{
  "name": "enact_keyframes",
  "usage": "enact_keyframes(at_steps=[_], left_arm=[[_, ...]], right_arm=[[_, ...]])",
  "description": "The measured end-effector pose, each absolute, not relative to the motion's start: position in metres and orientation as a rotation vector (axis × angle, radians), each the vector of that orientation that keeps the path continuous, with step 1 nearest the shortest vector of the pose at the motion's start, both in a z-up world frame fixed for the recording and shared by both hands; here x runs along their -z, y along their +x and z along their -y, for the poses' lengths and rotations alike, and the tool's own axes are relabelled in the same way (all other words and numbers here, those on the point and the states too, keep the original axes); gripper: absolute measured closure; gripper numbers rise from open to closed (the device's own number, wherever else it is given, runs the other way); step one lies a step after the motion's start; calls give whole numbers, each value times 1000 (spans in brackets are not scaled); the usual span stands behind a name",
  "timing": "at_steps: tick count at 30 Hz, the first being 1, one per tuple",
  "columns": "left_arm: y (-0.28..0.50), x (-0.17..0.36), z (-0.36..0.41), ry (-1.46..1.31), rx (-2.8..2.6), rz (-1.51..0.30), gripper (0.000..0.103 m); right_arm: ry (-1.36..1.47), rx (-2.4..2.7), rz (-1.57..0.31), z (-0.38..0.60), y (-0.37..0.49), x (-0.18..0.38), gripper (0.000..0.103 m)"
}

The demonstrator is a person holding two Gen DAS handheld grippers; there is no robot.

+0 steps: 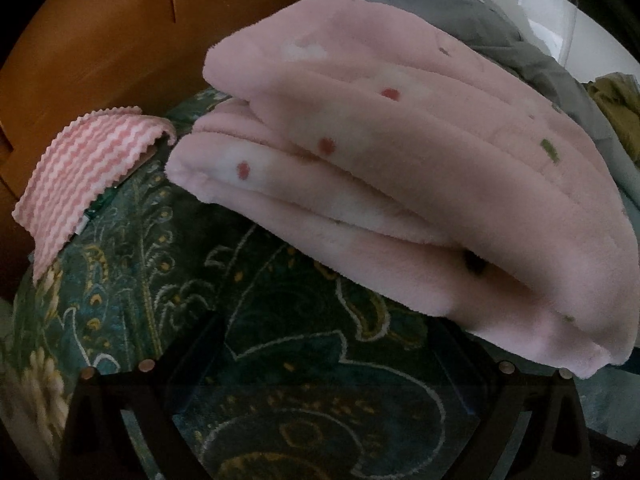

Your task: Fold clothes

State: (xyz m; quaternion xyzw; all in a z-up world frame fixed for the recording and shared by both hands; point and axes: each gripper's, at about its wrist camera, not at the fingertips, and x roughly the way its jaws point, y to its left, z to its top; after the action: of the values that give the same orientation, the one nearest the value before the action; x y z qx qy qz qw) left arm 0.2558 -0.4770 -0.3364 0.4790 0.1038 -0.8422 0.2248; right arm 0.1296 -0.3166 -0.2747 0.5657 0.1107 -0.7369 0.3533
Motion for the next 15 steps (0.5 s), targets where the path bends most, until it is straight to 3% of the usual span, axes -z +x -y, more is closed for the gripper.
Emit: enact_keyframes(at_steps=[15], left_arm=[[243, 310, 481, 1330, 2393, -238, 0]], right_arm=[[1460, 1960, -281, 305, 110, 264, 0]])
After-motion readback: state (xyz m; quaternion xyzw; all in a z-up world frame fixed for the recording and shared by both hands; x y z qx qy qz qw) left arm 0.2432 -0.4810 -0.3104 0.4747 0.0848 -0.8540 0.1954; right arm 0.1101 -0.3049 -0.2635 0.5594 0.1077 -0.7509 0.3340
